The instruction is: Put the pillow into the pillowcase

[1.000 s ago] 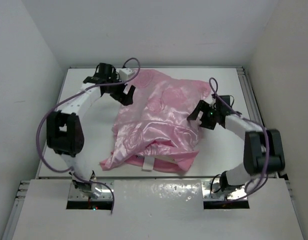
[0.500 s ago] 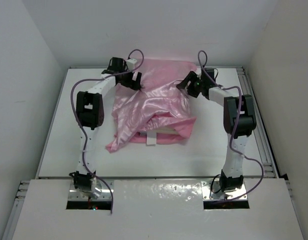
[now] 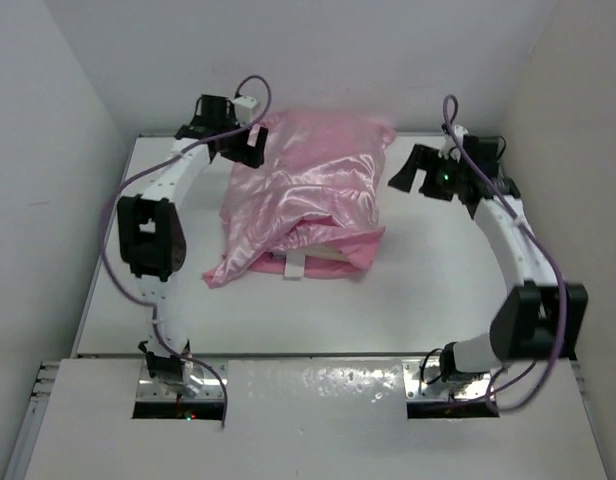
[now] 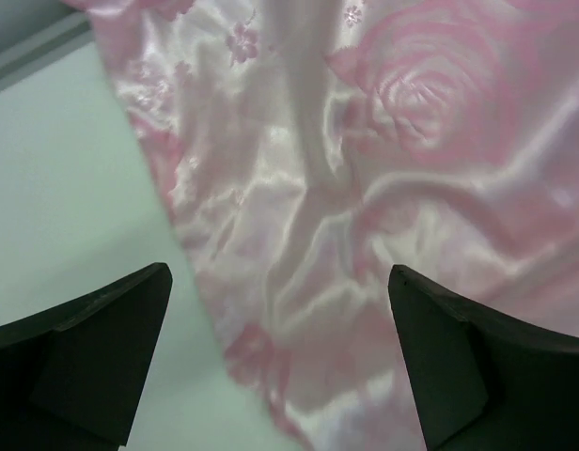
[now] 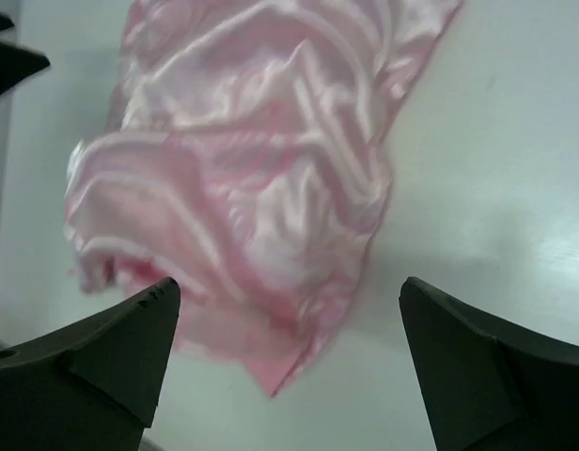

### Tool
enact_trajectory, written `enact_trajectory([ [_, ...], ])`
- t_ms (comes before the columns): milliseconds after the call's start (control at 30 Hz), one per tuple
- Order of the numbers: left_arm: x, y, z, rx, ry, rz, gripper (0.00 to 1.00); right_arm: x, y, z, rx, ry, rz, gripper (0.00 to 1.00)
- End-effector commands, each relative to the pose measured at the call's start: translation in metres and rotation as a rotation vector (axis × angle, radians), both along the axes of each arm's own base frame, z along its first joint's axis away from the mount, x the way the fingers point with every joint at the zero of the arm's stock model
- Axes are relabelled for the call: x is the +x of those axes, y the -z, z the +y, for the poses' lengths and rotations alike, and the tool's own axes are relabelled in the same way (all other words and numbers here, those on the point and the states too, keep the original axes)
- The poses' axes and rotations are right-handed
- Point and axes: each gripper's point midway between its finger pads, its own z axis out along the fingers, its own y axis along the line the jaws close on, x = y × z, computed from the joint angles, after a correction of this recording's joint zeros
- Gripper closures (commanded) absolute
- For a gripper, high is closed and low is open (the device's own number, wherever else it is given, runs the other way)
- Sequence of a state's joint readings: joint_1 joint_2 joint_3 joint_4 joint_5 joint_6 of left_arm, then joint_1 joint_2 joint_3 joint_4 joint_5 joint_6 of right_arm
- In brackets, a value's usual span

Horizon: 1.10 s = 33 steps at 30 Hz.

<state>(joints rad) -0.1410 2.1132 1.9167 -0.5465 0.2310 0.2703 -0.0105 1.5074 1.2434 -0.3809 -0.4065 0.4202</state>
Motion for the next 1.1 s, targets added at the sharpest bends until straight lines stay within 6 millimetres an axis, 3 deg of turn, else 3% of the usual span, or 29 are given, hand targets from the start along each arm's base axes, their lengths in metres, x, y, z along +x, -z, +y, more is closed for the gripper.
enact_trajectory([
  [0,-0.073,-0.043,0.044,0.051,0.011,0.04,0.01,-0.083,0.064,0.023,0.058,-0.119,0.189,0.04],
  [33,-0.091,-0.036,0.05,0.066,0.03,0.073,0.02,-0.089,0.058,0.028,0.127,-0.06,0.19,0.04],
  [67,-0.116,-0.045,0.058,0.082,0.039,0.08,0.05,-0.089,0.059,0.031,0.177,-0.033,0.184,0.04],
  [100,-0.136,-0.033,0.059,0.096,0.068,0.118,0.13,-0.08,0.05,0.039,0.236,-0.045,0.111,0.04],
  [133,-0.167,-0.004,0.06,0.116,0.142,0.197,0.18,-0.085,0.057,0.044,0.305,0.002,0.151,0.03],
  [200,-0.208,0.003,0.061,0.129,0.208,0.232,0.29,-0.077,0.051,0.052,0.333,0.01,0.101,0.02],
  [233,-0.239,0.021,0.063,0.149,0.256,0.27,0.3,-0.075,0.048,0.056,0.361,0.028,0.113,0.01],
  [333,-0.28,0.05,0.066,0.165,0.308,0.314,0.27,-0.062,0.044,0.064,0.412,0.054,0.107,0.01],
  [367,-0.287,0.054,0.065,0.168,0.327,0.317,0.21,-0.06,0.051,0.065,0.416,0.064,0.126,0.01],
  [500,-0.3,0.079,0.063,0.16,0.317,0.318,0.08,-0.066,0.065,0.076,0.459,0.084,0.207,0.01],
  [667,-0.291,0.112,0.076,0.241,0.241,0.313,0.06,-0.069,0.074,0.079,0.445,0.138,0.221,0.02],
  [733,-0.278,0.123,0.083,0.271,0.192,0.297,0.09,-0.062,0.076,0.076,0.445,0.171,0.216,0.09],
  [800,-0.276,0.128,0.083,0.27,0.189,0.306,0.2,-0.056,0.075,0.077,0.454,0.175,0.207,0.2],
  [833,-0.275,0.129,0.082,0.264,0.191,0.306,0.37,-0.053,0.075,0.079,0.467,0.167,0.204,0.31],
  [867,-0.274,0.131,0.08,0.254,0.198,0.311,0.46,-0.053,0.078,0.08,0.484,0.172,0.227,0.62],
  [900,-0.275,0.132,0.078,0.245,0.207,0.313,0.55,-0.054,0.078,0.081,0.493,0.169,0.236,0.77],
  [933,-0.274,0.13,0.074,0.228,0.226,0.305,0.73,-0.061,0.082,0.081,0.497,0.167,0.27,0.89],
  [967,-0.275,0.128,0.072,0.219,0.234,0.304,0.82,-0.066,0.084,0.077,0.49,0.173,0.278,1.0],
  [1000,-0.274,0.126,0.07,0.212,0.239,0.298,1.0,-0.076,0.08,0.075,0.479,0.168,0.287,1.0],
  [1067,-0.273,0.116,0.067,0.181,0.25,0.292,1.0,-0.093,0.085,0.063,0.417,0.18,0.294,1.0],
])
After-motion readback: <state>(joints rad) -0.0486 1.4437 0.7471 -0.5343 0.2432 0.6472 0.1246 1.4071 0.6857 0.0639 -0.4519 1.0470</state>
